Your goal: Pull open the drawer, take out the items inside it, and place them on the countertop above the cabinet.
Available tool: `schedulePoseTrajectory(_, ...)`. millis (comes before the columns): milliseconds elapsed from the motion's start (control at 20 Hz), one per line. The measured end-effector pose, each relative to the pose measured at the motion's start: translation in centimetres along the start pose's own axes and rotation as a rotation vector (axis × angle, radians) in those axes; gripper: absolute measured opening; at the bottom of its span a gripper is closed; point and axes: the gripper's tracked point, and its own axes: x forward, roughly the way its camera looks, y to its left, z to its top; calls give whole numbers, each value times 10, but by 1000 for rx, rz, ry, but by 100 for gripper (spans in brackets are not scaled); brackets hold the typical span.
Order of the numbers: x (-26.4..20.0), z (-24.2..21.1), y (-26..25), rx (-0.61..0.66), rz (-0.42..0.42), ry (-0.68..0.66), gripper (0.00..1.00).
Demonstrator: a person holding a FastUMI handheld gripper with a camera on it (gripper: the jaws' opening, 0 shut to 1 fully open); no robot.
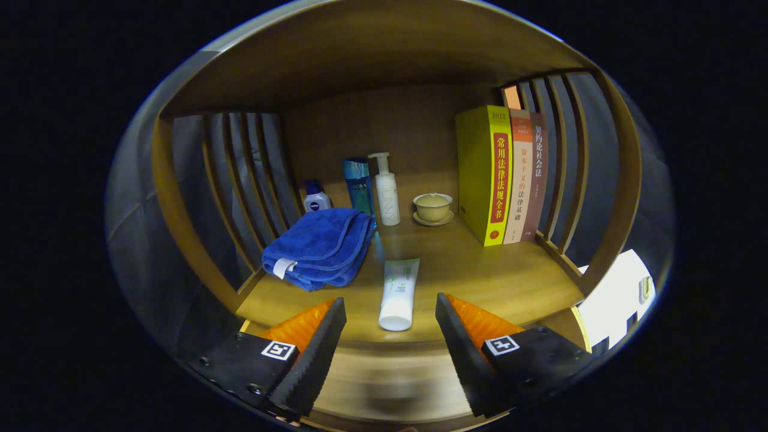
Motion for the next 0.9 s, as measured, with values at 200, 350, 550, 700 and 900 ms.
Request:
schedulePoseTrajectory(200, -28, -11, 16, 19, 45, -14, 99)
schedulePoseTrajectory(350, -47, -26, 19, 16, 49, -34, 99)
schedulePoseTrajectory(550, -70, -50, 14, 24, 33, -65, 99)
schedulePoseTrajectory(700, -82, -74, 9, 25, 21, -47, 99)
schedulePoseTrajectory(900, -97, -100, 5, 27, 9, -46, 99)
